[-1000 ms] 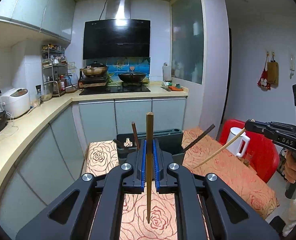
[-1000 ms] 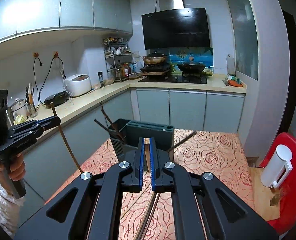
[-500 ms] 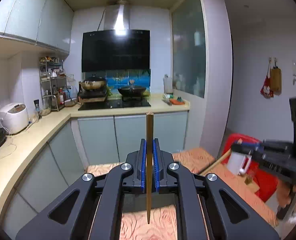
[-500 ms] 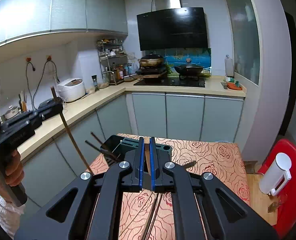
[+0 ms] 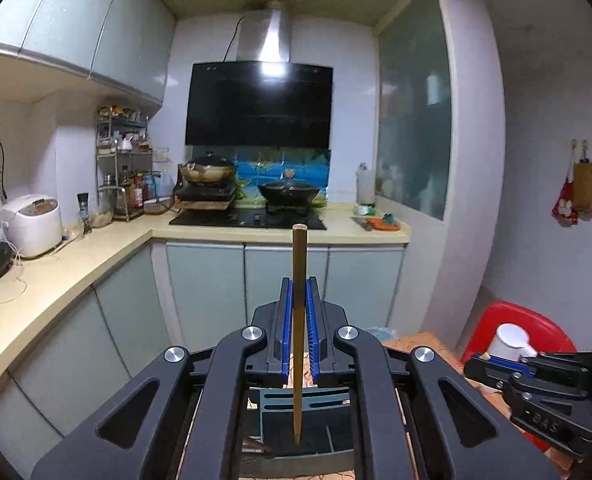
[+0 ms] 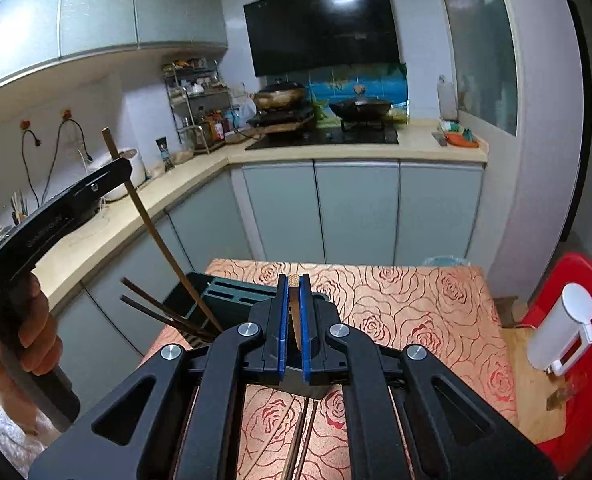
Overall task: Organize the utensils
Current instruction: 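Lift both held chopsticks and lower them into the black caddy, then open both tools to release the chopsticks inside the caddy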
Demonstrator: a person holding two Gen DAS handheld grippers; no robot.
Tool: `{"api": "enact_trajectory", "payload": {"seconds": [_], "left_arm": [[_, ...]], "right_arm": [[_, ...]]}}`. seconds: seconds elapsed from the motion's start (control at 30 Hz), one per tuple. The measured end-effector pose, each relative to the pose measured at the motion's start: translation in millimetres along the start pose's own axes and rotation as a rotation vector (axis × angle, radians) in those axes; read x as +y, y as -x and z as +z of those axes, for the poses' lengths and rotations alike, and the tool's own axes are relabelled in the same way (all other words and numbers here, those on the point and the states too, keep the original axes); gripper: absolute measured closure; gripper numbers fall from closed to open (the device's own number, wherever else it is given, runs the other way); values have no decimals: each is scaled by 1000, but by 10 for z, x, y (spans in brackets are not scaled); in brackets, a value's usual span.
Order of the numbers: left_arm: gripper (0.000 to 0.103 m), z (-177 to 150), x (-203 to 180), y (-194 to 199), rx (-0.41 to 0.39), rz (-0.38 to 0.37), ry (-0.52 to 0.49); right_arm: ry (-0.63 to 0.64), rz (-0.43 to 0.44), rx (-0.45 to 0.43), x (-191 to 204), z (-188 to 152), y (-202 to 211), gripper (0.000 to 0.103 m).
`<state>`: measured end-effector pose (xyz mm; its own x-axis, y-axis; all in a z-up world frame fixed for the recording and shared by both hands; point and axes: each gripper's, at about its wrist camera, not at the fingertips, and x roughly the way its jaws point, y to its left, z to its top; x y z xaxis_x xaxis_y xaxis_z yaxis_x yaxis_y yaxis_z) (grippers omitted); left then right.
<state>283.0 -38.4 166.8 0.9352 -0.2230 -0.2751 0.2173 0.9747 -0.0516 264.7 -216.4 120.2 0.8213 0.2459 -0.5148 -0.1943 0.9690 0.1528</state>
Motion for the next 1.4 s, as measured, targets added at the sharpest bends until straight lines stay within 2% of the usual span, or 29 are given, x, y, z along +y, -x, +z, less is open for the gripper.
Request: {"api": "enact_trajectory", "payload": {"seconds": [0.17, 0.43, 0.47, 0.53, 0.6, 0.63, 0.67, 0.9, 1.03, 1.13, 1.4], "left_arm": [[97, -252, 77, -293, 65, 10, 10], [96, -399, 121, -326, 100, 15, -1], [91, -399, 125, -314, 99, 19, -4], [70, -412, 132, -250, 92, 29, -13], [55, -431, 141, -167, 84, 37, -17], [51, -437, 153, -120, 80, 34, -16], [49, -443, 162, -66, 75, 32, -17], [28, -501, 235, 284, 50, 15, -16], [22, -608, 321, 486, 51, 0, 3], [22, -730, 358, 579, 66, 5, 1], [22, -1297, 370, 757, 142, -6, -8]], "right_arm": [[6, -6, 47, -10, -108, -228, 97], [17, 10, 74, 49, -199, -385, 97], [16, 13, 75, 45, -203, -388, 96], [15, 17, 73, 53, -209, -385, 92], [12, 29, 71, 61, -208, -370, 76], [6, 29, 64, 59, -209, -346, 67], [-4, 32, 59, 55, -207, -322, 63], [10, 20, 14, 87, -219, -108, 63], [27, 16, -24, 90, -279, 98, 61], [39, 7, -45, 71, -370, 237, 59], [67, -39, -58, -13, -780, 445, 59]]}}
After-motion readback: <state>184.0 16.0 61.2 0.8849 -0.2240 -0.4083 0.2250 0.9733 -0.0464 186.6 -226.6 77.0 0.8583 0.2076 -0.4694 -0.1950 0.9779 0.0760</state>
